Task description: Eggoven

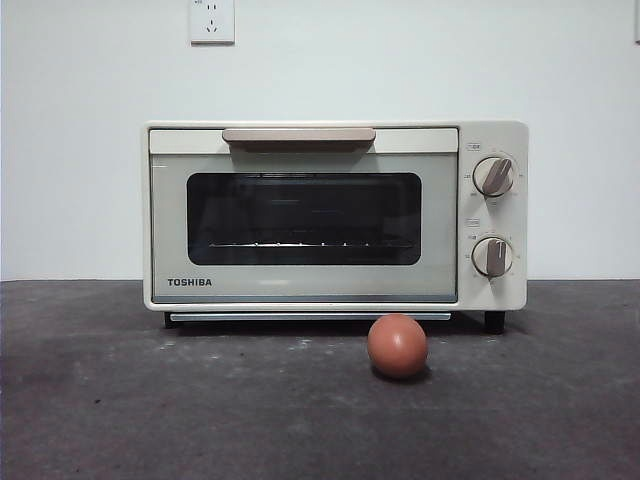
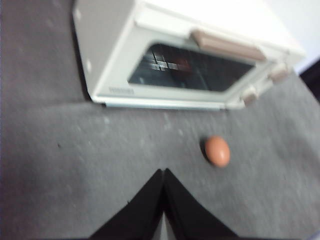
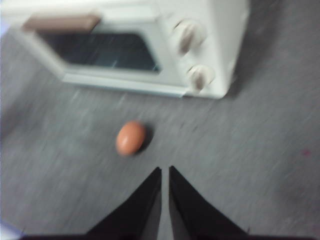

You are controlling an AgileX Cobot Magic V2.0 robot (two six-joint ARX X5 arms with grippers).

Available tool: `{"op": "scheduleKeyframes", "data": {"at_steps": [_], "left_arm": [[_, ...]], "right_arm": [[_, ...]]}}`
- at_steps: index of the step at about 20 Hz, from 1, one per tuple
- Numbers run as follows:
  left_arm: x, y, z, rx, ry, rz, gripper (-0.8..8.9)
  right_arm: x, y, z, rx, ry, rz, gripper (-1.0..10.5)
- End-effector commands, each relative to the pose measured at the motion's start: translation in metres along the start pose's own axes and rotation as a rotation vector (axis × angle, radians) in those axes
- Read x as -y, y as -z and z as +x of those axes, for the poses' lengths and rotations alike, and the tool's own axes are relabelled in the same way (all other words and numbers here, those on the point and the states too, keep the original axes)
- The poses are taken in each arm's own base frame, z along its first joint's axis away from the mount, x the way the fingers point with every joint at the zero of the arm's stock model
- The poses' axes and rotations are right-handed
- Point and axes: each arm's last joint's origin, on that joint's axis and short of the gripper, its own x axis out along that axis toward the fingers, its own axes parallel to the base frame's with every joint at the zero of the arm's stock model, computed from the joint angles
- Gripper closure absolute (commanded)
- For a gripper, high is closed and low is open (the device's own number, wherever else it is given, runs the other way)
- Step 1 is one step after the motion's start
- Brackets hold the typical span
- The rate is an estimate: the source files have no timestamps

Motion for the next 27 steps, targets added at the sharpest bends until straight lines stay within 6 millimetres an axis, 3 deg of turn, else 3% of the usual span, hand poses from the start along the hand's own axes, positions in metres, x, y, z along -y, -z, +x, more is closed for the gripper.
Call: {"op": "scheduleKeyframes", "data": {"at_steps": [1, 6, 9, 10, 17, 22, 27], "left_arm": [[0.003, -0.004, -0.003, -0.041, 0.004, 0.075, 8.07], [0.003, -0.003, -0.003, -0.070, 0.001, 0.074, 8.07], [0.004, -0.002, -0.003, -0.073, 0.014, 0.073, 8.07], [0.004, -0.002, -0.003, -0.074, 0.026, 0.073, 8.07], [0.004, -0.002, -0.003, -0.075, 0.029, 0.075, 8.07], [0.004, -0.002, -0.003, -0.074, 0.029, 0.075, 8.07], [0.004, -0.002, -0.003, -0.074, 0.030, 0.074, 8.07]], "right_arm": [[-0.006, -0.007, -0.005, -0.052, -0.029, -0.072, 9.4], [-0.011, -0.009, -0.006, -0.070, -0.062, -0.096, 9.2], [-0.011, -0.009, -0.005, -0.073, -0.049, -0.057, 5.9], [-0.011, -0.009, -0.005, -0.078, -0.052, -0.034, 5.5], [-0.010, -0.016, 0.014, -0.147, -0.105, 0.046, 5.5], [-0.016, -0.029, 0.053, -0.221, -0.171, 0.082, 5.5], [-0.037, -0.031, 0.113, -0.302, -0.102, 0.068, 5.5]]}}
